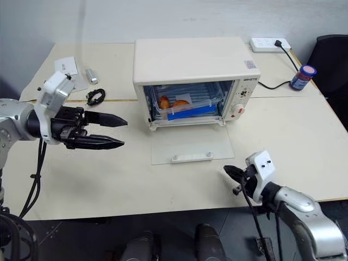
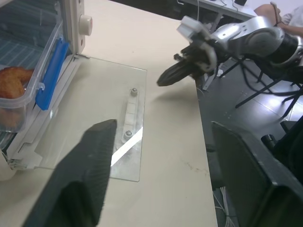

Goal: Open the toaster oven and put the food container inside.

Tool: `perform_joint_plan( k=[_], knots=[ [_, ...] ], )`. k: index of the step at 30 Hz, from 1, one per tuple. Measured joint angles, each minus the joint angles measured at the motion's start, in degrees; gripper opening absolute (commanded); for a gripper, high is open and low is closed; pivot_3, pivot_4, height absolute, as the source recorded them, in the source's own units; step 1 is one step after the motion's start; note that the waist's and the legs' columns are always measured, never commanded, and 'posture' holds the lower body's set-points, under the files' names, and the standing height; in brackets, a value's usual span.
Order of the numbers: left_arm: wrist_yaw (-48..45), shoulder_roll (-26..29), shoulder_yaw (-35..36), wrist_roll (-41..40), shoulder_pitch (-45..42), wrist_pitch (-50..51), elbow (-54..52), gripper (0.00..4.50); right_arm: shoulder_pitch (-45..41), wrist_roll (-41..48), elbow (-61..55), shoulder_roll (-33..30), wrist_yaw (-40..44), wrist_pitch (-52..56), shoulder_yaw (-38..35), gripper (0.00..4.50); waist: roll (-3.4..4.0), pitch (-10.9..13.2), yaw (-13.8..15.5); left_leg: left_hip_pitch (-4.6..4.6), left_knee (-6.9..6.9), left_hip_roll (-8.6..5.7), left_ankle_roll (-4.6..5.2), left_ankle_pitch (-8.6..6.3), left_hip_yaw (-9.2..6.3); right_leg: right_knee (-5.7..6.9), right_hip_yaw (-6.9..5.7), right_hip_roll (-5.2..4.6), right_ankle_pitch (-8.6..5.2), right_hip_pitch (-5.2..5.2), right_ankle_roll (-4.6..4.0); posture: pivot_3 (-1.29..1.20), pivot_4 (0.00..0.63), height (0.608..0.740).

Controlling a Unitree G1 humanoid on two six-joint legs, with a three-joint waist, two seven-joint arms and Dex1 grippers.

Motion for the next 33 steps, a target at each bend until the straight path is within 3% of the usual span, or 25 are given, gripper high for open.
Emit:
perform_joint_plan(
  k=[1, 9, 13, 17, 21, 29, 31, 33],
  knots=[
    [-0.10, 0.21, 0.02, -0.05, -0.12, 0.00, -0.01, 4.47, -0.78, -1.19, 1.72, 0.91, -0.66, -1.30, 0.89, 0.00, 0.00, 0.00, 0.01, -0.02, -0.03, 0.00, 0.00, 0.00, 0.00, 0.10, 0.00, 0.00, 0.00, -0.01, 0.00, 0.00, 0.150, 0.740],
    [-1.09, 2.43, 1.22, -1.82, 0.34, 0.04, -1.36, 4.47, -8.88, -4.76, 11.69, 3.65, -0.58, -7.28, 4.15, 0.00, 0.05, 0.03, -0.07, -0.04, 0.01, 0.00, 0.03, -0.02, -0.01, 0.17, 0.01, 0.00, 0.00, -0.04, 0.00, 0.00, 0.150, 0.740],
    [-0.25, 3.13, 2.50, -2.16, 1.43, 0.04, -1.57, 4.47, -13.46, 1.30, 8.37, -0.41, 2.09, -3.37, 0.99, 0.00, 0.11, 0.07, -0.06, -0.05, 0.02, 0.00, 0.03, -0.02, 0.01, 0.19, 0.04, -0.02, 0.00, -0.05, 0.00, 0.00, 0.150, 0.740],
    [0.92, 3.66, 3.84, -2.13, 2.51, -0.19, -1.37, 4.47, -24.19, 10.81, 5.54, -9.80, 5.30, 2.24, -7.84, 0.00, 0.15, 0.09, 0.05, -0.02, -0.01, 0.02, 0.03, -0.02, -0.05, 0.23, 0.00, 0.00, -0.02, -0.05, -0.04, 0.00, 0.150, 0.740],
    [1.58, 3.99, 5.09, -1.84, 3.72, -1.31, -0.16, 4.50, -28.26, 14.75, 9.34, -19.06, 11.16, 7.02, -10.11, 1.26, 0.10, 0.06, 0.39, -0.07, -0.03, 0.01, 0.08, -0.05, -0.08, 0.12, -0.06, -0.02, -0.03, -0.02, -0.06, 0.00, 0.150, 0.740],
    [0.46, 6.39, 5.68, -1.01, 4.14, -3.94, 2.43, 4.50, -24.38, 17.93, 15.49, -32.87, 28.48, 9.82, -14.70, 4.11, 0.11, 0.07, 0.22, -0.11, 0.01, 0.00, 0.16, -0.09, 0.02, 0.00, -0.03, -0.04, 0.01, -0.02, 0.02, 0.00, 0.150, 0.740],
    [0.15, 7.05, 5.78, -0.94, 4.33, -4.42, 2.84, 4.50, -22.92, 18.30, 15.52, -33.32, 30.83, 9.84, -16.32, 4.43, 0.11, 0.07, 0.20, -0.10, 0.02, 0.00, 0.15, -0.09, 0.05, 0.00, -0.02, -0.04, 0.01, -0.02, 0.03, 0.00, 0.150, 0.740],
    [0.05, 7.36, 6.19, -0.95, 4.80, -4.67, 3.14, 4.50, -21.02, 18.57, 15.41, -33.33, 33.05, 9.88, -17.29, 4.43, 0.11, 0.07, 0.11, -0.08, 0.02, 0.00, 0.15, -0.09, 0.06, 0.02, -0.02, -0.04, 0.02, -0.02, 0.03, 0.00, 0.150, 0.740]
  ],
)
